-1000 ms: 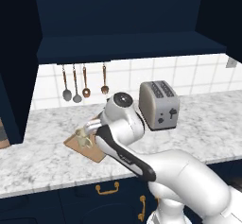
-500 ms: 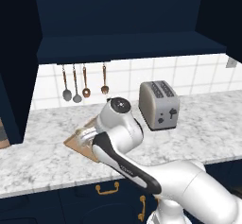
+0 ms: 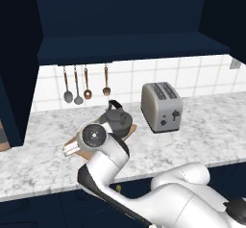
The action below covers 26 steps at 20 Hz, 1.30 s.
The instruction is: Pick the kettle from the counter and place it on the tray. Then pick the mug from the cabinet and place it on the tray. Then close the cabinet doors.
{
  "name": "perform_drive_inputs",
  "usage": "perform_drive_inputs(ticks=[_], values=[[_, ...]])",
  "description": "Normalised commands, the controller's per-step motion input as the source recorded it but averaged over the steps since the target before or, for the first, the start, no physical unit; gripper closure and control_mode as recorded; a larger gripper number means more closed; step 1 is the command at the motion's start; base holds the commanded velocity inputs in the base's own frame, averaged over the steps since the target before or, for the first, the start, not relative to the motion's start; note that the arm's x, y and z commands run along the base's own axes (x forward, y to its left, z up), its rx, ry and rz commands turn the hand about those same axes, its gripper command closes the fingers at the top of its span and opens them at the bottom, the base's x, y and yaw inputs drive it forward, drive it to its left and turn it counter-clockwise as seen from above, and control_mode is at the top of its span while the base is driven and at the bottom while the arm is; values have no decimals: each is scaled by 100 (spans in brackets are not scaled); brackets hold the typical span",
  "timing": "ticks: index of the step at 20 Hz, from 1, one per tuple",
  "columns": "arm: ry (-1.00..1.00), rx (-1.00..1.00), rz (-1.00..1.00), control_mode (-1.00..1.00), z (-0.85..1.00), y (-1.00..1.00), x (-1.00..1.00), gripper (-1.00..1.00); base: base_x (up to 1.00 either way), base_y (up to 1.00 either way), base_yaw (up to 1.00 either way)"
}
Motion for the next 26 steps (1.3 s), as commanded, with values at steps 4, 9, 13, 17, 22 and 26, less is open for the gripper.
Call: perform_drive_inputs(ticks=[4, 9, 13, 17, 22, 26], values=[[-16, -14, -6, -100, 26, 41, -36, 100, 0, 0, 0], [-43, -22, 0, -100, -1, 19, -6, 100, 0, 0, 0], [-27, -13, -3, -100, 53, 31, -21, 100, 0, 0, 0], [-11, -5, -7, -100, 27, 41, -10, 100, 0, 0, 0], [0, 0, 0, -100, 0, 1, 0, 100, 0, 0, 0], [-8, -16, 0, -100, 13, 5, 0, 100, 0, 0, 0]])
